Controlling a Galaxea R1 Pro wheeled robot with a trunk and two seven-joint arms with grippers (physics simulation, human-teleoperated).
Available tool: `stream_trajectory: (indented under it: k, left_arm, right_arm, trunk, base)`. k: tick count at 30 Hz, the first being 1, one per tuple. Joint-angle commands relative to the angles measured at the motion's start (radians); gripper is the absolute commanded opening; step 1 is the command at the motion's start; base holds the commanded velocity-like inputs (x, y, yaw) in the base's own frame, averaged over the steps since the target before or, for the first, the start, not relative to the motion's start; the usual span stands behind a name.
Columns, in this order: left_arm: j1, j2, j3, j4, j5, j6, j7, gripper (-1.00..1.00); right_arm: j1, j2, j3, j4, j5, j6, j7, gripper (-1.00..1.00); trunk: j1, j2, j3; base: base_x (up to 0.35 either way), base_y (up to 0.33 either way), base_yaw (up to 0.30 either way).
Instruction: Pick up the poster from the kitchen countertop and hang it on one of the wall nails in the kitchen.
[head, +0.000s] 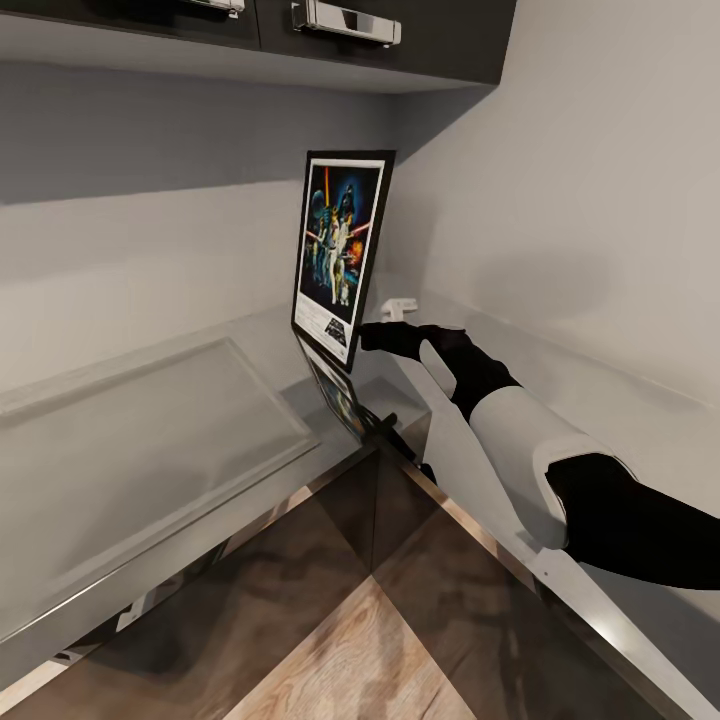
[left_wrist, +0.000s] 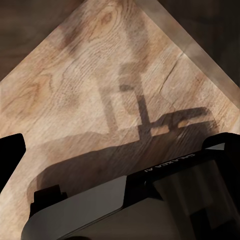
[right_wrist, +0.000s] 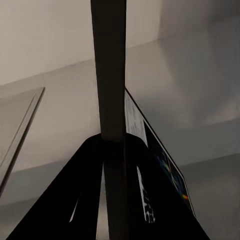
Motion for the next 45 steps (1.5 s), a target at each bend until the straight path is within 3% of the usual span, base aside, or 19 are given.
stream_trajectory:
  k: [1, 24, 36, 45]
  left_arm:
    - [0.0, -0.001, 0.004, -0.001, -0.005, -0.003, -0.005, 1.0]
    - [0.0, -0.001, 0.005, -0.003, -0.005, -0.003, -0.005, 1.0]
    - [0.0, -0.001, 0.006, -0.003, -0.005, -0.003, -0.005, 1.0]
    - [0.0, -0.001, 0.006, -0.003, -0.005, -0.003, -0.005, 1.0]
  right_arm:
    - [-0.001, 0.0, 0.002, -0.001, -0.011, 0.007, 0.0, -1.0]
    - [0.001, 0.0, 0.002, -0.001, -0.011, 0.006, 0.0, -1.0]
    - [0.001, 0.0, 0.002, -0.001, -0.011, 0.005, 0.0, -1.0]
    - [0.001, 0.0, 0.002, -0.001, -0.011, 0.005, 0.0, -1.0]
  trunk:
    - [0.0, 0.0, -0.001]
    - [0.0, 0.0, 0.009]
    - [0.0, 0.0, 0.026]
    - [0.0, 0.0, 0.031]
  base:
    - [0.0, 0.0, 0.0]
    - [0.0, 0.0, 0.0]
    - [0.0, 0.0, 0.0]
    - [-0.152, 0.0, 0.0]
